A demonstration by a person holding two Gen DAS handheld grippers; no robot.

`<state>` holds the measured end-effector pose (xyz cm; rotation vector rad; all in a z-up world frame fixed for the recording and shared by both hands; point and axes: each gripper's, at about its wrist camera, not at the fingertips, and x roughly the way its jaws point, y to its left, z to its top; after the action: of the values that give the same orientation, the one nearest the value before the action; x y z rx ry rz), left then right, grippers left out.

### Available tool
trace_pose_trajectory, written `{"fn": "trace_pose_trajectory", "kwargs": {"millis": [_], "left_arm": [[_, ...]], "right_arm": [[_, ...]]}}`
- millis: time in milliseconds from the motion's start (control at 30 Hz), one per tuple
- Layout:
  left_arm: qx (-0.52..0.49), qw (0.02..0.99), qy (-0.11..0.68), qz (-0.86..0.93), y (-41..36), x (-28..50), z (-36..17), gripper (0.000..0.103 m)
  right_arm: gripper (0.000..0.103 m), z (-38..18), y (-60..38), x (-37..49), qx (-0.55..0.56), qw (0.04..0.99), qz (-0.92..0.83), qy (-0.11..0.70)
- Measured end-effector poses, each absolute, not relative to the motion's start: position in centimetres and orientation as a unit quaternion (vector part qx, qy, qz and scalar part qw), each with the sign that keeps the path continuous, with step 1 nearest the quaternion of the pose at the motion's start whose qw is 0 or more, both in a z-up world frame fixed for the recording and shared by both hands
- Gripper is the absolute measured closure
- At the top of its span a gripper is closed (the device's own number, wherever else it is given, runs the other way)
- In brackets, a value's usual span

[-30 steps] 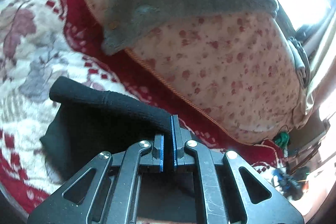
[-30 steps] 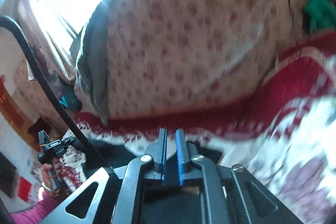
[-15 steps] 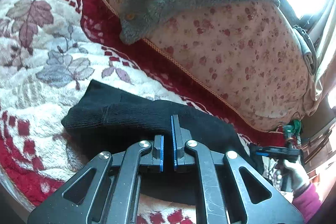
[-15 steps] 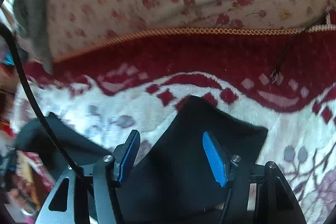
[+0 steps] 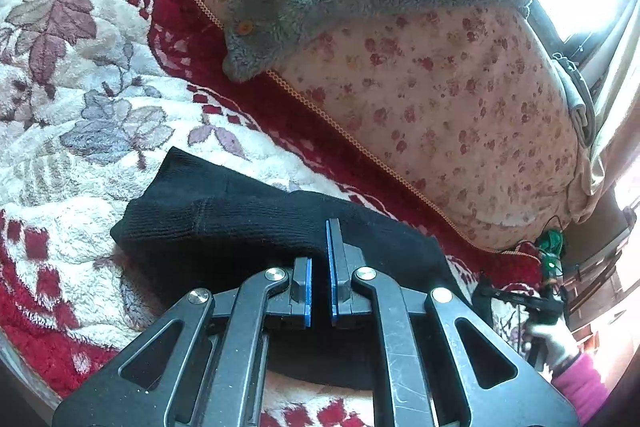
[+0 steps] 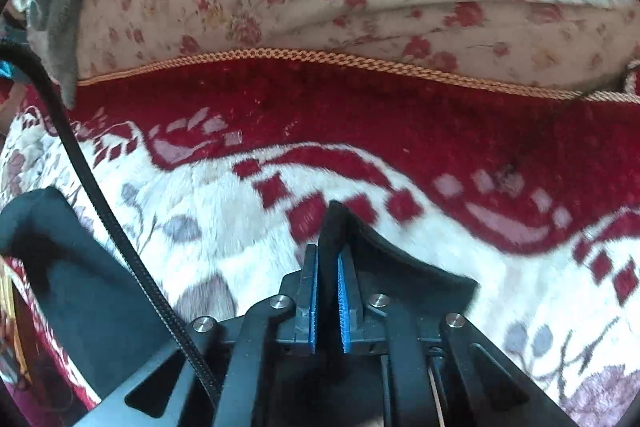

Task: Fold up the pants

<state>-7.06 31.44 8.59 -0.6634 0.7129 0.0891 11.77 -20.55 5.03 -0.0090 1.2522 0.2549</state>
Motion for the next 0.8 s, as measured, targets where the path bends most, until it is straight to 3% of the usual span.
{"fn": "trace_pose_trajectory", "kwargs": {"millis": [400, 667, 800], "left_arm": [[-0.328, 0.876, 0.350, 0.045, 32.0, -9.7, 8.7, 0.098], [-0.325, 0.854, 0.400, 0.074, 31.4, -10.9, 4.2, 0.098], [-0.321, 0.855, 0.399, 0.078, 31.3, -11.5, 4.0, 0.098]], "right_arm": [[0.099, 14.6, -28.7, -4.7, 0.128, 0.868, 0.158, 0.454], [0.099, 5.9, -33.5, -9.0, 0.197, 0.849, 0.100, 0.479], [0.099, 5.1, -34.1, -9.1, 0.217, 0.851, 0.098, 0.468]]}}
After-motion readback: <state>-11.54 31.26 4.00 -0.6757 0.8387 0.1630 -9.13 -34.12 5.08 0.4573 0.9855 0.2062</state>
